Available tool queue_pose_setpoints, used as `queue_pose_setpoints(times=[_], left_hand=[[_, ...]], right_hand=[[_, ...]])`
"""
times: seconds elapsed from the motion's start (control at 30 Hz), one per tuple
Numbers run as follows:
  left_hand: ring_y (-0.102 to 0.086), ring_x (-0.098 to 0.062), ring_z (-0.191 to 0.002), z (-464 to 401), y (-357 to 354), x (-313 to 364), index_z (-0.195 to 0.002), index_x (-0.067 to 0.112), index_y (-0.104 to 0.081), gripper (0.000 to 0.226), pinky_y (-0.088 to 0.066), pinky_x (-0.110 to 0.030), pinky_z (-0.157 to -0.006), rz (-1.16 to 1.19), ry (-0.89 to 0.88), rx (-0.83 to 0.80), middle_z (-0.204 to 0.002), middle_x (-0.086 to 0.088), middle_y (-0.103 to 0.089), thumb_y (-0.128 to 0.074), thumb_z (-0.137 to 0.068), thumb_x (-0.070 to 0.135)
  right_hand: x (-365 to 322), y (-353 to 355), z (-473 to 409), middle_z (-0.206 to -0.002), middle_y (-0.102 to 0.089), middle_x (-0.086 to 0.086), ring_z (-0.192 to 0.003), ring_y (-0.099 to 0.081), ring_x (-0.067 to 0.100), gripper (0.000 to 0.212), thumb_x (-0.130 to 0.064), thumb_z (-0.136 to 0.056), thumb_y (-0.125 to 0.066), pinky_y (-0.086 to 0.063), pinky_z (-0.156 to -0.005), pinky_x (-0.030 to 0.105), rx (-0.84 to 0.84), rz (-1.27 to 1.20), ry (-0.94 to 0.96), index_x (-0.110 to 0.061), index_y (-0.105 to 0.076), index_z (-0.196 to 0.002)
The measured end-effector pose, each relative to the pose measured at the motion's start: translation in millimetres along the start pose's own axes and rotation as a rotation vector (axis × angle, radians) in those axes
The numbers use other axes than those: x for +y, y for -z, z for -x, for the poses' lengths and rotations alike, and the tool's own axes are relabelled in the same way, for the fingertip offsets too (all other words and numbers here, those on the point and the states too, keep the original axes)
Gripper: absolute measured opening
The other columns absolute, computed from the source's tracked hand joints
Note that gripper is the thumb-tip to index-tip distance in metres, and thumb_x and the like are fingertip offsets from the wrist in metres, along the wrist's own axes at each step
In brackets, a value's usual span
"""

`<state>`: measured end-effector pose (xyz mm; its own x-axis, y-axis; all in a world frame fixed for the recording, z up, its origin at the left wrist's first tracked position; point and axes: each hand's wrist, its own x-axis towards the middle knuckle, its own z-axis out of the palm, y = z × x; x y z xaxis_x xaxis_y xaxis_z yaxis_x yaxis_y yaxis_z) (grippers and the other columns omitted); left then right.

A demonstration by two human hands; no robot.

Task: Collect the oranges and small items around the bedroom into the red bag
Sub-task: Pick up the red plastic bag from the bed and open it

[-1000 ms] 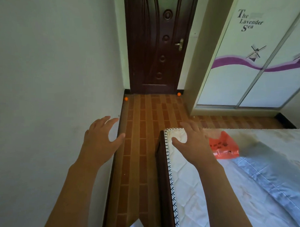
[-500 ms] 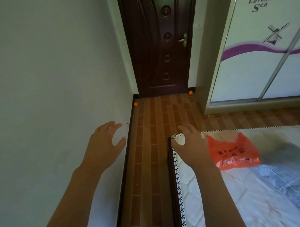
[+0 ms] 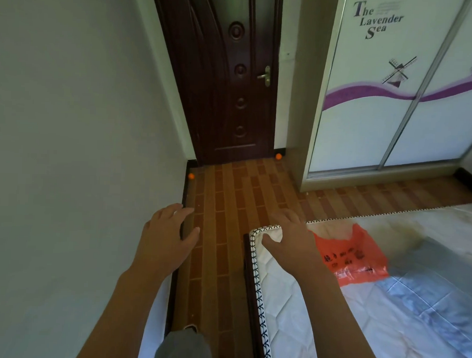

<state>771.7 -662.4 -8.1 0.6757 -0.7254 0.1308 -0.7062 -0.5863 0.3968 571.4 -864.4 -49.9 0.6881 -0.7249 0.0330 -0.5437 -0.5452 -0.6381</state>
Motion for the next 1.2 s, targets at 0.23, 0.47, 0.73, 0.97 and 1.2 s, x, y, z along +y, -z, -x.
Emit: queue_pose_setpoints(times=[0.23,0.47,0.73,0.97,1.2], left_hand=[[-0.044,-0.022,-0.142,-97.1,-24.5,-25.1,-0.147,0.026,-0.055,0.055,-0.039,-0.051,-0.118,0.036,-0.065,-0.027,-0.154,0.0,-0.05,-0.058,-0.098,0.051],[-0.044,-0.022,-0.142,-224.5,-47.4,-93.9,-0.147,0.025,-0.056,0.051,-0.038,-0.047,-0.119,0.147,-0.067,-0.07,-0.154,0.0,-0.05,-0.063,-0.099,0.042],[-0.044,-0.017,-0.14,-354.2,-60.4,-181.5,-0.147,0.028,-0.054,0.05,-0.04,-0.042,-0.117,0.204,-0.027,-0.159,-0.153,0.005,-0.05,-0.06,-0.1,0.044],[-0.044,-0.018,-0.141,-423.7,-51.5,-225.8,-0.148,0.027,-0.054,0.05,-0.041,-0.047,-0.117,0.229,-0.009,-0.192,-0.153,0.003,-0.05,-0.059,-0.101,0.045],[-0.041,-0.016,-0.142,-459.5,-30.0,-229.0,-0.149,0.029,-0.052,0.05,-0.039,-0.043,-0.118,0.255,-0.032,-0.143,-0.154,0.005,-0.048,-0.058,-0.102,0.044]], right_hand=[[-1.3,-16.8,-83.9,-0.146,-0.048,-0.013,-0.131,-0.047,0.02,0.069,-0.062,-0.078,-0.044,-0.045,-0.107,0.053,0.032,0.033,-0.054,-0.032,-0.055,-0.14],[-31.6,-61.9,-201.6,-0.152,-0.045,-0.009,-0.136,-0.044,0.023,0.056,-0.054,-0.091,-0.056,-0.041,-0.112,0.053,-0.039,0.126,-0.11,-0.031,-0.053,-0.142],[-88.1,-126.7,-341.0,-0.141,-0.048,-0.015,-0.124,-0.055,0.02,0.059,-0.063,-0.08,-0.041,-0.05,-0.1,0.054,-0.141,0.177,-0.135,-0.037,-0.057,-0.131],[-121.0,-151.6,-419.9,-0.147,-0.047,-0.009,-0.134,-0.048,0.022,0.077,-0.065,-0.076,-0.038,-0.047,-0.106,0.053,-0.136,0.224,-0.128,-0.03,-0.051,-0.144],[-138.8,-150.1,-456.9,-0.141,-0.05,-0.011,-0.128,-0.05,0.018,0.072,-0.069,-0.076,-0.038,-0.047,-0.106,0.05,-0.114,0.224,-0.115,-0.035,-0.057,-0.137]])
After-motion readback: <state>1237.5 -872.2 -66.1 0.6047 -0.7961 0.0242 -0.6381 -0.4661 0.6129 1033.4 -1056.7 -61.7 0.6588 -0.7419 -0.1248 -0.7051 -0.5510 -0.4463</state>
